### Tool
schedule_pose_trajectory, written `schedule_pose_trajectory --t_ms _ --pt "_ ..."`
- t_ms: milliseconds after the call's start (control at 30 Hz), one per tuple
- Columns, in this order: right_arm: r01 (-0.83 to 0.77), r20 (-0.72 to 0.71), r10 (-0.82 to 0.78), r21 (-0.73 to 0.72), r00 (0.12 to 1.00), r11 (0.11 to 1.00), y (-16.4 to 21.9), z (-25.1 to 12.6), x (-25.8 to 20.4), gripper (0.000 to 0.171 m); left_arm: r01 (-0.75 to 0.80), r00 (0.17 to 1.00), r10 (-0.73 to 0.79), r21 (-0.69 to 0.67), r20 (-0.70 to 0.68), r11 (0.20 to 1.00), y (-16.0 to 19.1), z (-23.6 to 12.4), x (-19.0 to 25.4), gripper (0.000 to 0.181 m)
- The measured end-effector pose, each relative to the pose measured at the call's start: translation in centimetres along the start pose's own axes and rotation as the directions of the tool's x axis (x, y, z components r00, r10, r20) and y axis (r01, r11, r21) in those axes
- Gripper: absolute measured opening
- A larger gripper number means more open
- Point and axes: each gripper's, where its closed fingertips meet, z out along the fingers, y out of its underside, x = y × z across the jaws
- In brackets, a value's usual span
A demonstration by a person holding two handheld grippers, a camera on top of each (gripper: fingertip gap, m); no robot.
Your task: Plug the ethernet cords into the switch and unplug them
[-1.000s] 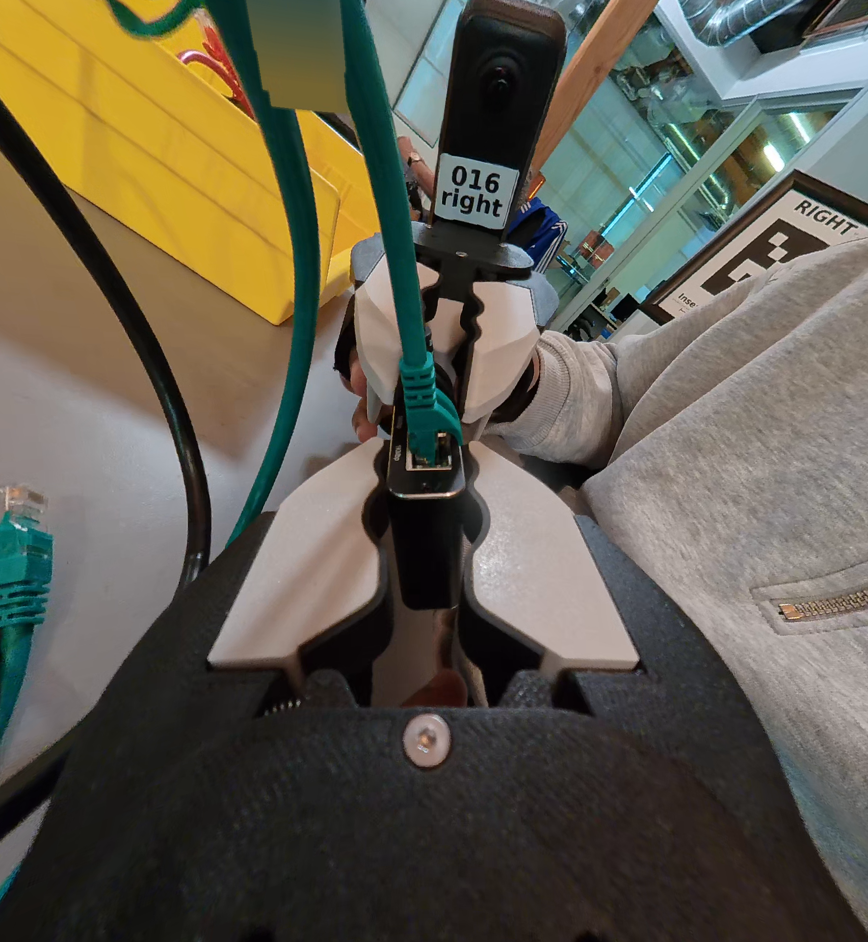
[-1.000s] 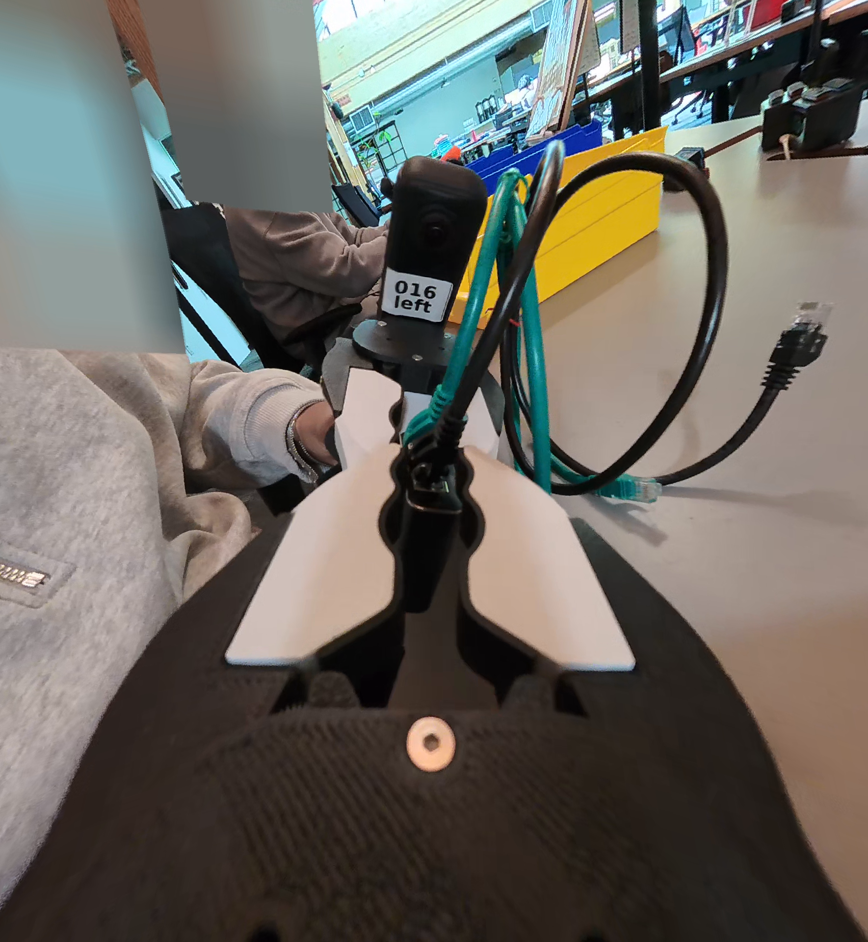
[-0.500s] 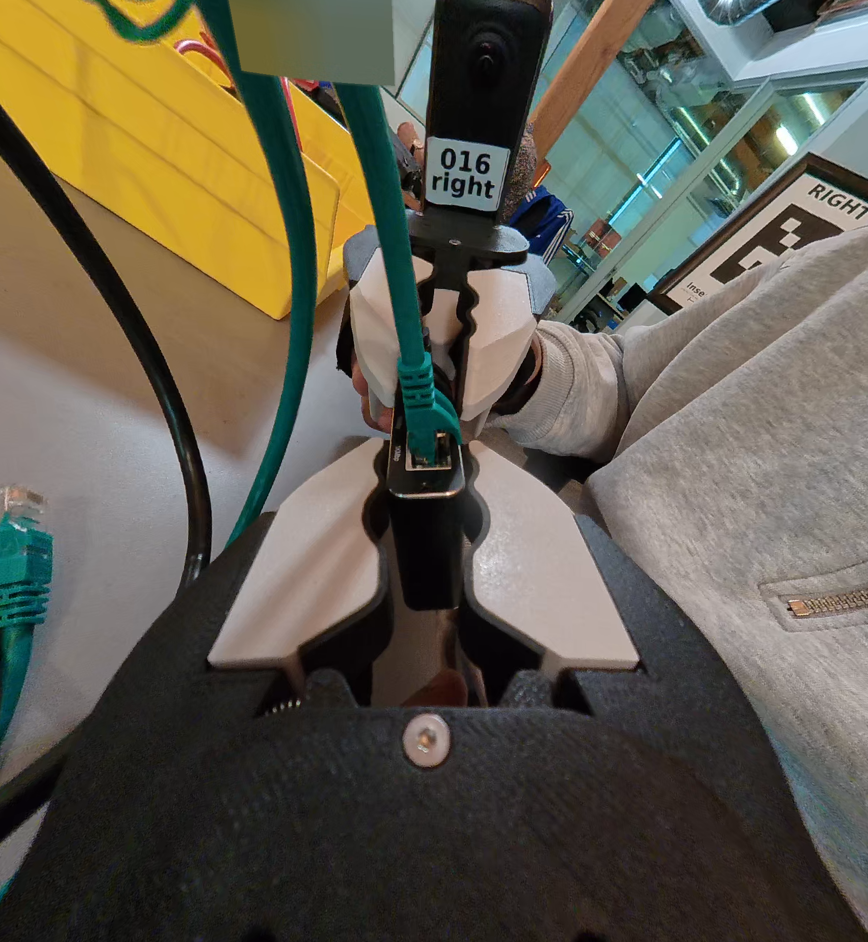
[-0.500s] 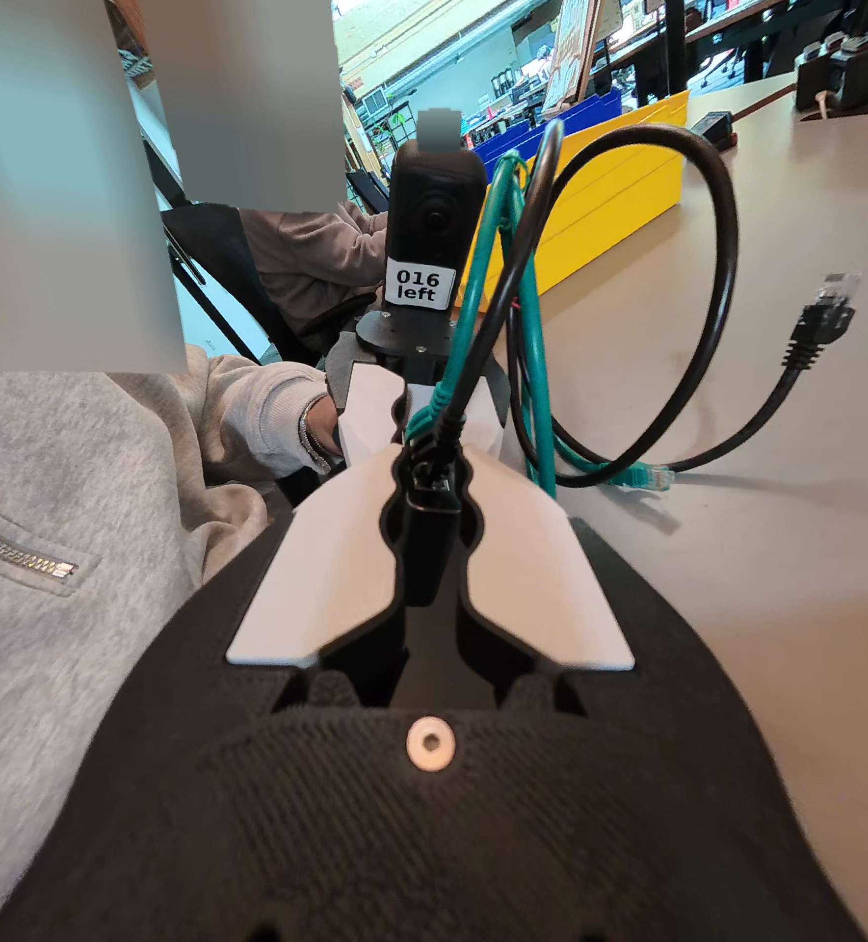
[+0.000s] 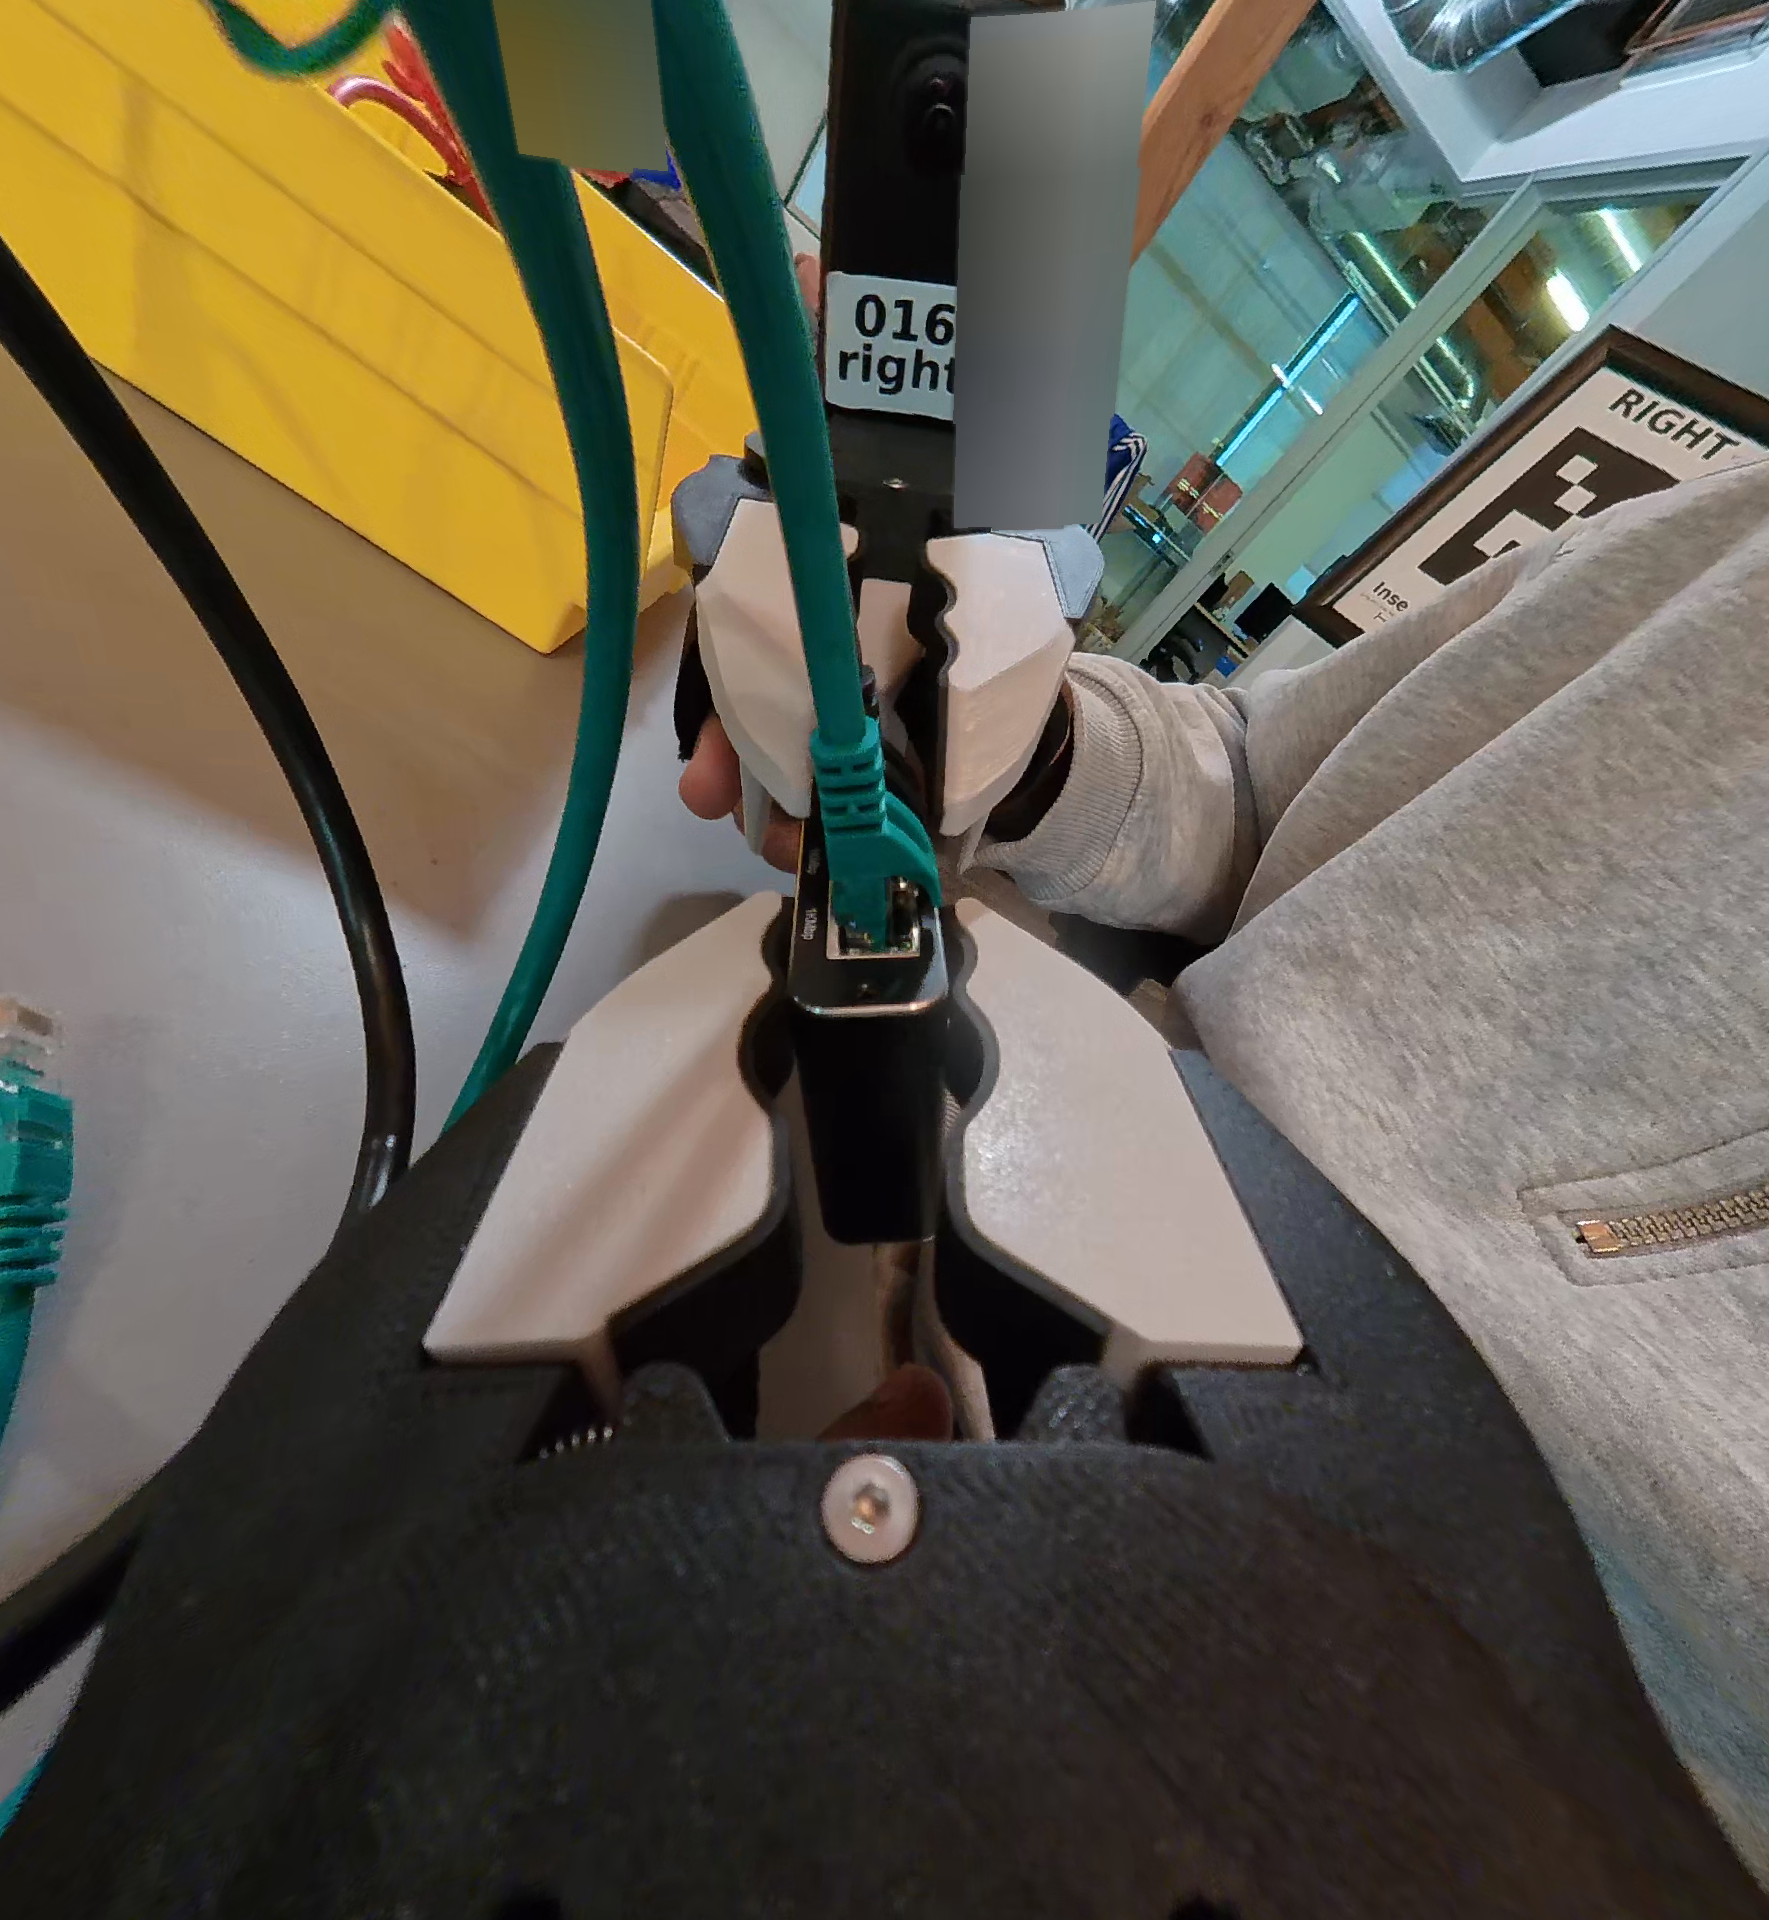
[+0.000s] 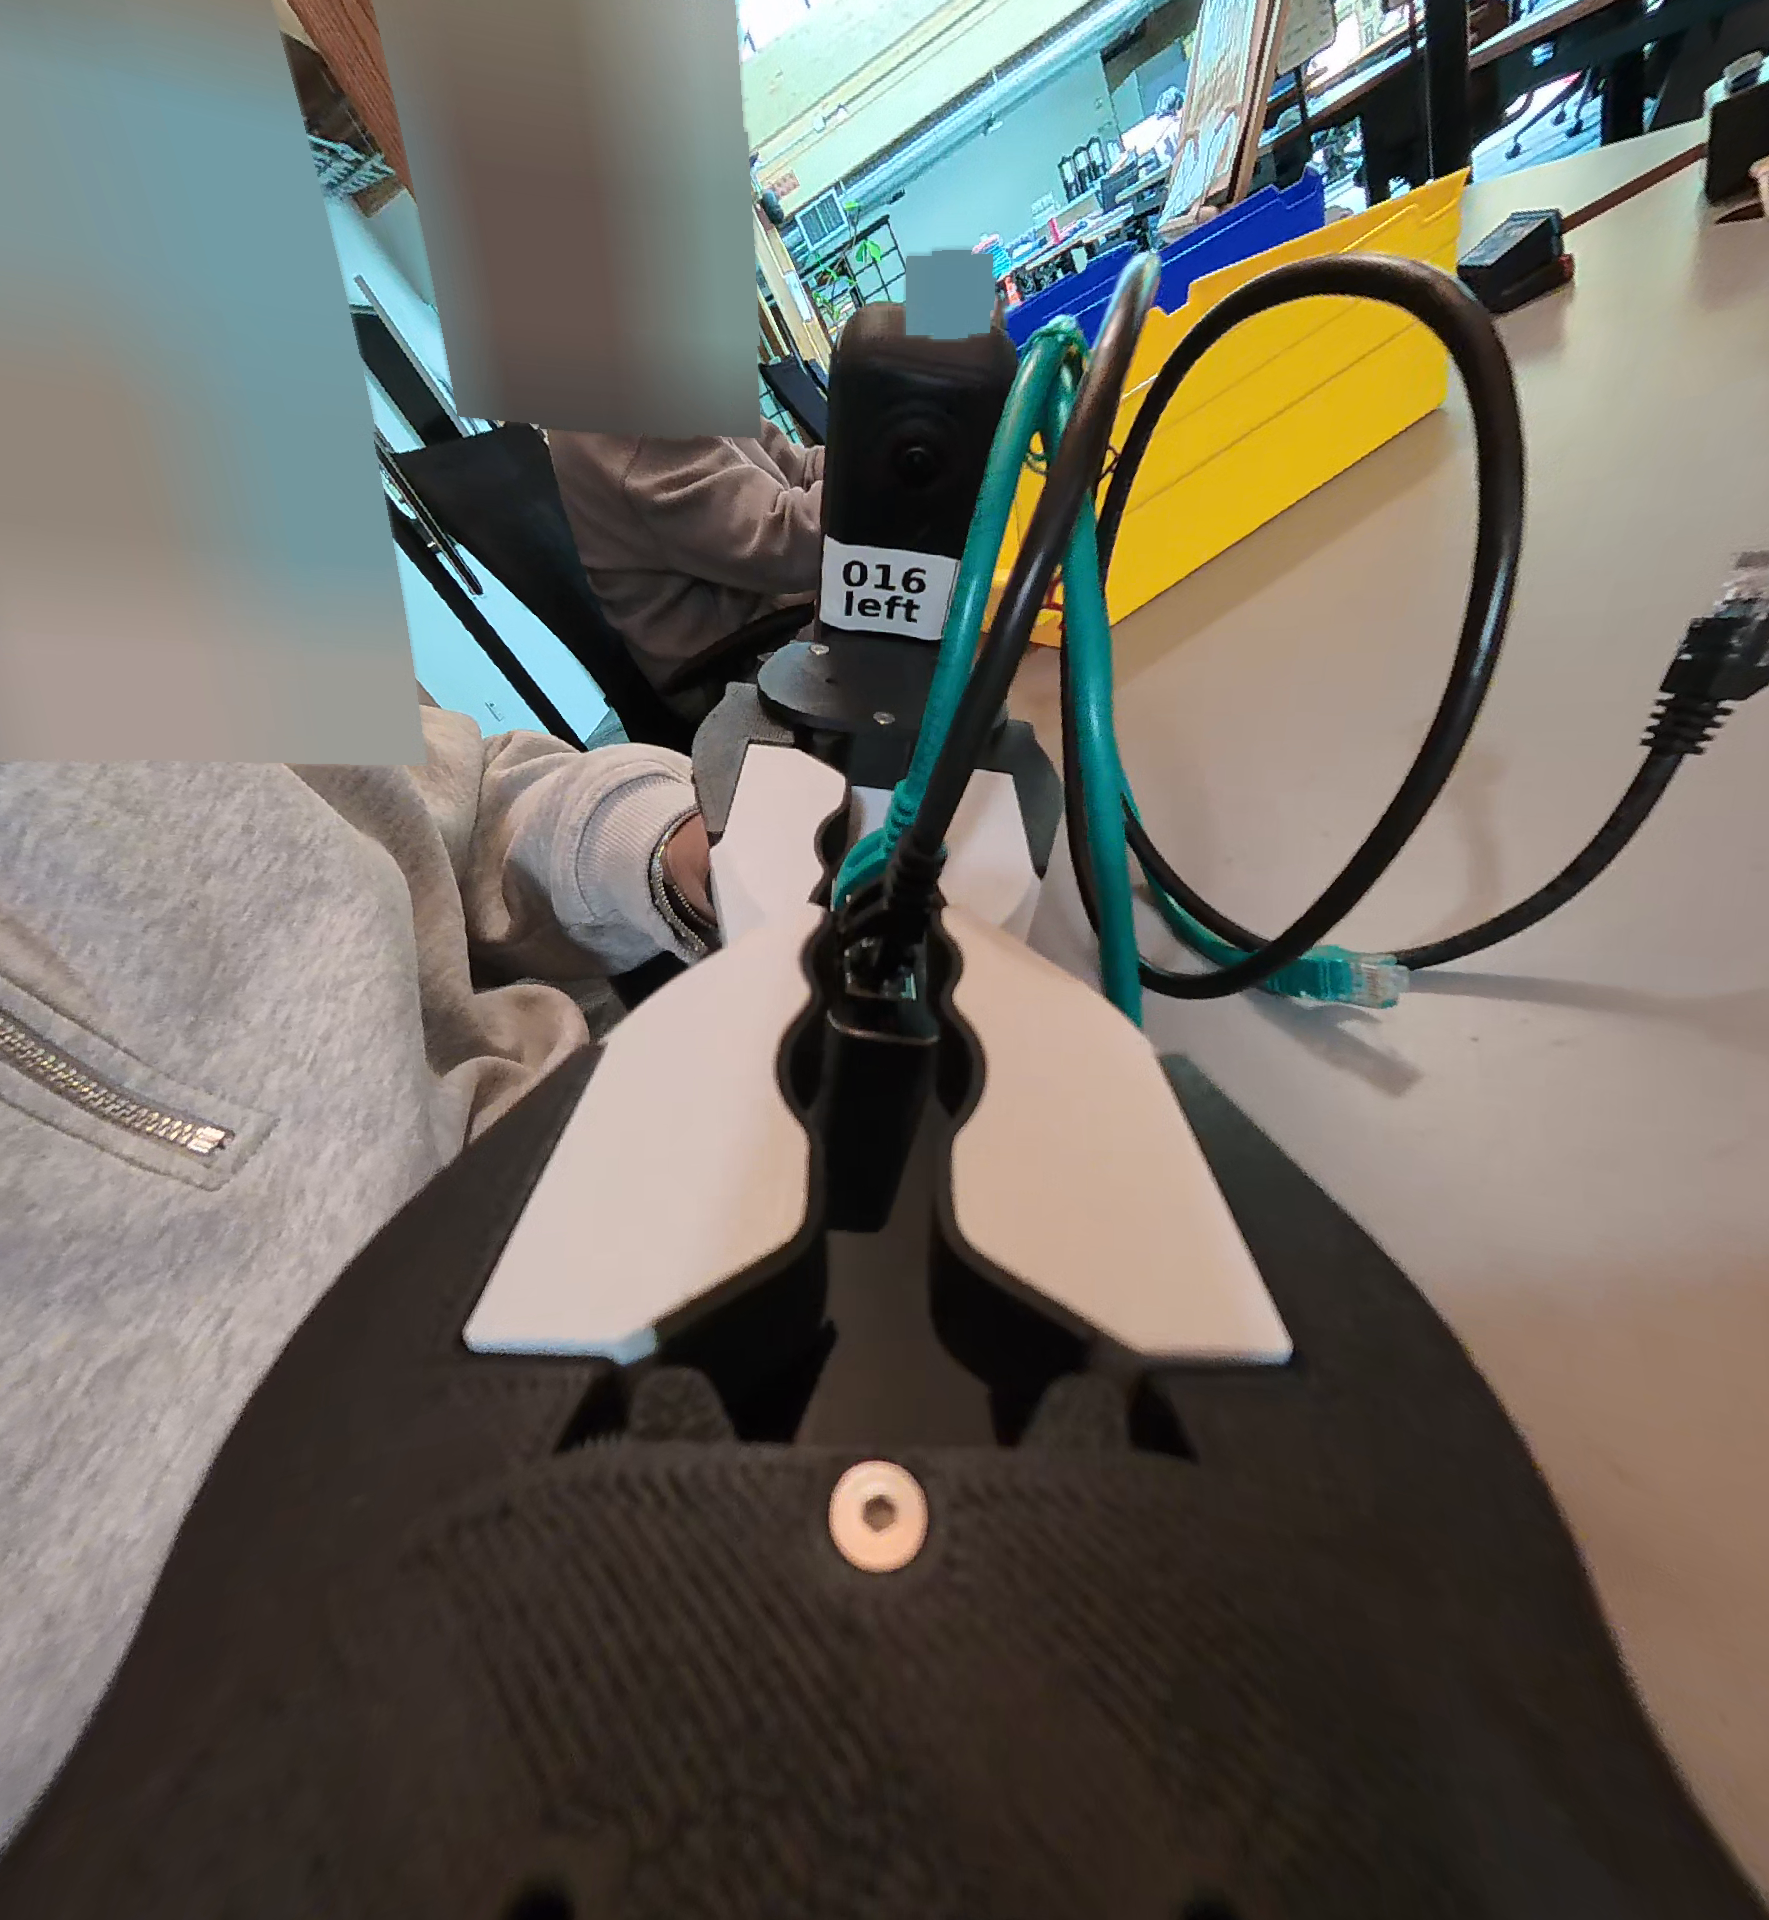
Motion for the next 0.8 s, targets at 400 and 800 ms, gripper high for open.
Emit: schedule_pose_trajectory --t_ms 400,800 --pt "0.002 0.053 -0.002 -0.003 0.999 1.000 -0.1 0.1 -0.7 0.015 0.036 0.997 -0.036 -0.006 -0.075 0.999 0.0 0.1 0.9 0.024" --pt "0.056 0.034 -0.056 -0.027 0.998 0.998 0.1 0.3 -0.9 0.015 0.105 0.987 -0.107 -0.025 -0.116 0.994 0.1 -0.1 1.4 0.023"
